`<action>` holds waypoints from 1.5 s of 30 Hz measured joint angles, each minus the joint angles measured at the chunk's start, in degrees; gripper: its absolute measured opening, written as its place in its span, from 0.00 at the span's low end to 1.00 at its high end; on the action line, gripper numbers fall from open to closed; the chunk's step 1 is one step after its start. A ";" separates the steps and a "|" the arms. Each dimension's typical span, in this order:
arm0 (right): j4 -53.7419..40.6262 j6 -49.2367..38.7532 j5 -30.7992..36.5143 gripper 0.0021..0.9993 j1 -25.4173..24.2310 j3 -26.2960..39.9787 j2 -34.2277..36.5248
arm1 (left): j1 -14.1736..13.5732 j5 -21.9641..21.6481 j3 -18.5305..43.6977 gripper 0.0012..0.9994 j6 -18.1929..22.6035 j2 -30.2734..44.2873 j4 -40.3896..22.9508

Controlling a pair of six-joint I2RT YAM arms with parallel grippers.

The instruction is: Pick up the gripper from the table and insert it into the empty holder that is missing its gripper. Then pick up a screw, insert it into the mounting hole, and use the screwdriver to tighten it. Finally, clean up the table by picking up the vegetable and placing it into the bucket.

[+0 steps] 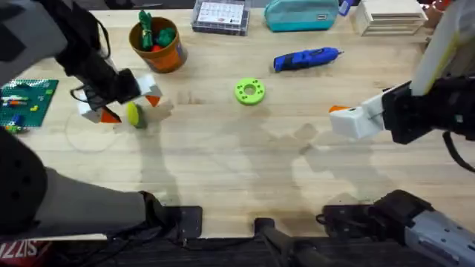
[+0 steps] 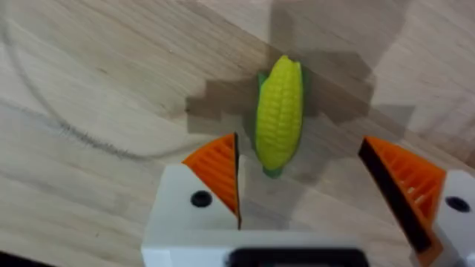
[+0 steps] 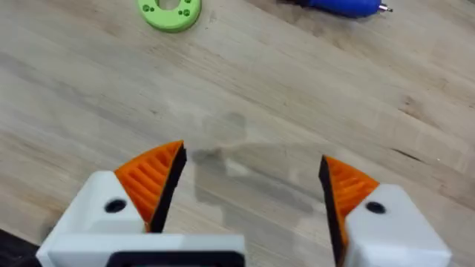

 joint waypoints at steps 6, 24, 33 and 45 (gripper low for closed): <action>0.17 0.00 0.00 0.99 0.00 0.00 0.02 | 0.06 0.38 -2.88 0.99 -0.13 2.57 5.26; 0.17 0.00 0.00 0.99 0.00 0.00 0.00 | 0.08 0.35 -2.83 0.03 -0.32 4.98 7.06; 0.39 0.00 0.00 0.99 0.00 0.00 0.00 | 0.06 4.67 1.82 0.03 2.93 4.24 0.82; 0.39 0.00 0.00 0.99 0.00 0.00 0.00 | -4.66 13.43 15.55 0.03 6.36 -4.89 15.21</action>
